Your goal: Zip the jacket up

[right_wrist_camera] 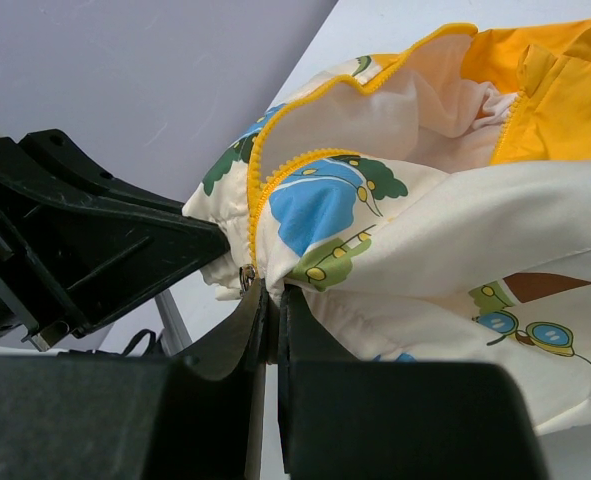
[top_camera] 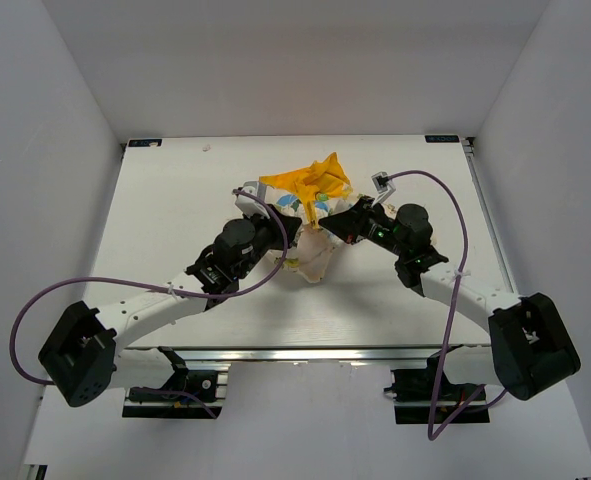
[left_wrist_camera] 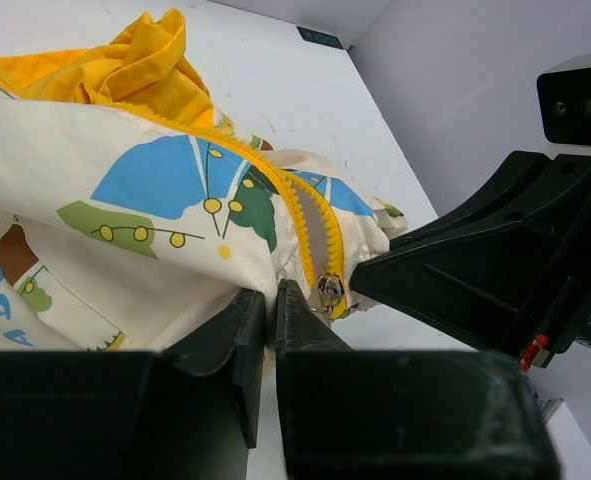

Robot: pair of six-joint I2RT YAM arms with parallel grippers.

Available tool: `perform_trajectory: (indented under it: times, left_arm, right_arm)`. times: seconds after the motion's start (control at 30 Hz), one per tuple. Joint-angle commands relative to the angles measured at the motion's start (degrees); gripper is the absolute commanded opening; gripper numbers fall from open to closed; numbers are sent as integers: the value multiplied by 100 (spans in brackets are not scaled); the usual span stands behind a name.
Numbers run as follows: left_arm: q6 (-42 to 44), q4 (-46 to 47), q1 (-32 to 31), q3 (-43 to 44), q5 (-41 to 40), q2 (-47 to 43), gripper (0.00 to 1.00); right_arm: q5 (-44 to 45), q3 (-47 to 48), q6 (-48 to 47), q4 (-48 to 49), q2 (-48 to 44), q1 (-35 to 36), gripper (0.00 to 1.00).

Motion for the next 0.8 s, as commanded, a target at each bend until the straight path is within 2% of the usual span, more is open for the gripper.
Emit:
perform_trajectory:
  times: [0.0,0.43,0.77]
  left_arm:
    - [-34,166,8,-23,113,-119,0]
    - [-96,175,8,-23,245,-172,0]
    - [-87,8,8,21,60,-278,0]
  right_arm:
    - [-84,299,6,304,25,-13,0]
    - [4,317,32,400,95,-4,0]
    - [30,80,-311,-153,-247,-4,0]
